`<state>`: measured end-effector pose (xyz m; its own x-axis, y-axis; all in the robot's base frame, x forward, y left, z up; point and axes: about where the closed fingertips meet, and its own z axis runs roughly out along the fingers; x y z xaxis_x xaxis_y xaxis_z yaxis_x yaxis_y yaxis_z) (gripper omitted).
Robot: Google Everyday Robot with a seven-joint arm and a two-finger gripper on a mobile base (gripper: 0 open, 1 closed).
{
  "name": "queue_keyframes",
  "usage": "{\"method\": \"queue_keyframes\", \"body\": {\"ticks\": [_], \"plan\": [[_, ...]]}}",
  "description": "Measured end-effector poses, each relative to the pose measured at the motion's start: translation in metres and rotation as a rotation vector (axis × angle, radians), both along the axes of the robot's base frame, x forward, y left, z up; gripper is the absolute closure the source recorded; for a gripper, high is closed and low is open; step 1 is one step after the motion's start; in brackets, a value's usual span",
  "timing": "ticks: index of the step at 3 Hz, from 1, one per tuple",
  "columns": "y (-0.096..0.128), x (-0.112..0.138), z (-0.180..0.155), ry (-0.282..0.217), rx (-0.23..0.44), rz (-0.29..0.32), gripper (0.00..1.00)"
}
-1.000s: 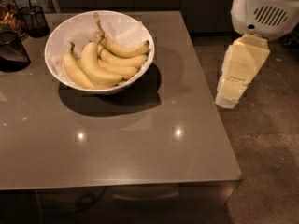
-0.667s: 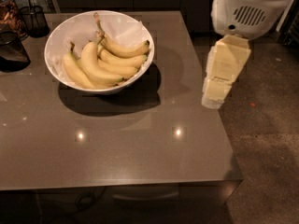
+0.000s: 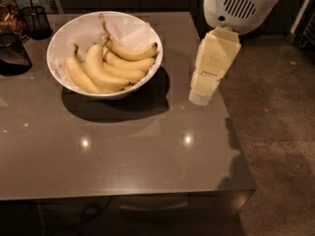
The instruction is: Pick banana from white bowl
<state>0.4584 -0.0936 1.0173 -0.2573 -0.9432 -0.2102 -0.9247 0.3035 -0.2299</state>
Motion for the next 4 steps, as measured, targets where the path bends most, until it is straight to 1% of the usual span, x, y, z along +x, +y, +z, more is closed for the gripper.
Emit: {"method": "queue_keyframes", "body": {"ticks": [1,2,4], "plan": [[0.035,0.012,0.001,0.007,0.011,0.001,0.00],[0.072,0.026,-0.013,0.034,-0.019,0.031,0.00],[0.084,0.031,-0.004,-0.024,0.021,0.044,0.00]]}}
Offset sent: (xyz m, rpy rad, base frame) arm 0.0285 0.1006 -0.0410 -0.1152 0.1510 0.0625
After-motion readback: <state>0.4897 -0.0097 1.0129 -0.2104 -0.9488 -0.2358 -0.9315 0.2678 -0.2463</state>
